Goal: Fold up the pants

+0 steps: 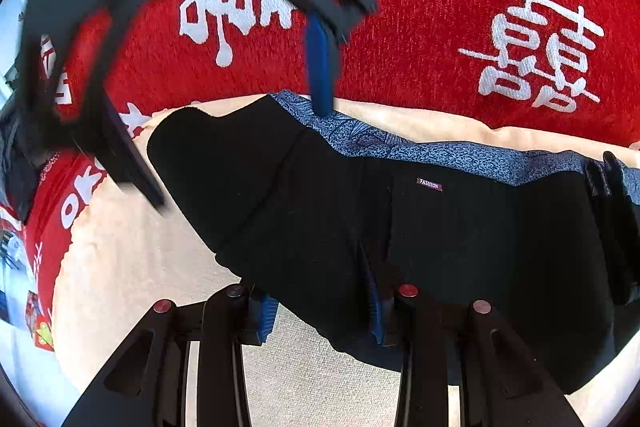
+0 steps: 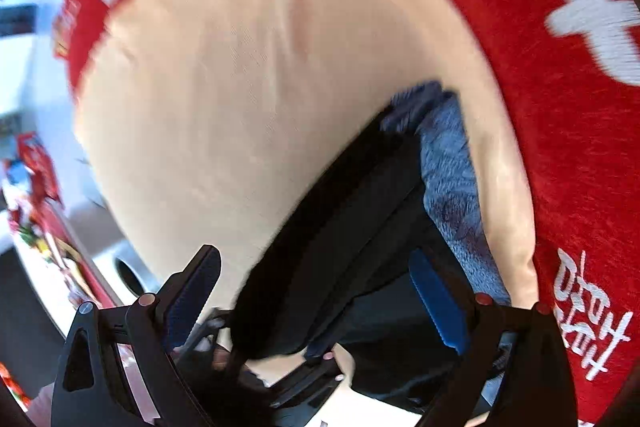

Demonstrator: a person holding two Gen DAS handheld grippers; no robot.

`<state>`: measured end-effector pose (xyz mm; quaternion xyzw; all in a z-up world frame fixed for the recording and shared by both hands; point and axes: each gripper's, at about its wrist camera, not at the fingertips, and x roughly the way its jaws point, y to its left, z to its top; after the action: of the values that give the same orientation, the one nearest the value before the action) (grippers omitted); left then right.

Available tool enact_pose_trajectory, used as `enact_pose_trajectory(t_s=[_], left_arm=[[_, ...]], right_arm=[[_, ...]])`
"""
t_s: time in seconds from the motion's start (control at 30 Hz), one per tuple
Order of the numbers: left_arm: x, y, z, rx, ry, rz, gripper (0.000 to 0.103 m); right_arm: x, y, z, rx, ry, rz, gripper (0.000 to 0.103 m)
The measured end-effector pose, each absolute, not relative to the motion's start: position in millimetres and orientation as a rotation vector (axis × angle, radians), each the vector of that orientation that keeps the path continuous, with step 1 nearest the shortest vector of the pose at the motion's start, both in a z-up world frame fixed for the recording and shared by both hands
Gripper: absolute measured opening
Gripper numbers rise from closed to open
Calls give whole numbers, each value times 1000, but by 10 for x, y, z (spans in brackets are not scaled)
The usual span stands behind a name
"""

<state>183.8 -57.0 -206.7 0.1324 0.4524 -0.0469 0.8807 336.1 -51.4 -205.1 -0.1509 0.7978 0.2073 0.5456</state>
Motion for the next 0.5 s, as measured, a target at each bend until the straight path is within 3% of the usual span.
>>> enact_pose_trajectory(t_s=[0.03, 0.07, 0.1, 0.5], left_arm=[[1832, -579, -2063, 283, 940, -99, 38], [1829, -593, -2057, 286, 947, -110, 38], [1812, -606, -2040, 287, 949, -118, 38], [1272, -1508, -981, 333, 780, -416, 38]], right_arm=[[3336, -533, -2111, -365, 1899, 482, 80], [3315, -540, -2168, -331, 1901, 491, 21], [3299, -619, -2172, -269, 1904, 493, 16], [2425, -2637, -944, 397, 1439, 559, 16]])
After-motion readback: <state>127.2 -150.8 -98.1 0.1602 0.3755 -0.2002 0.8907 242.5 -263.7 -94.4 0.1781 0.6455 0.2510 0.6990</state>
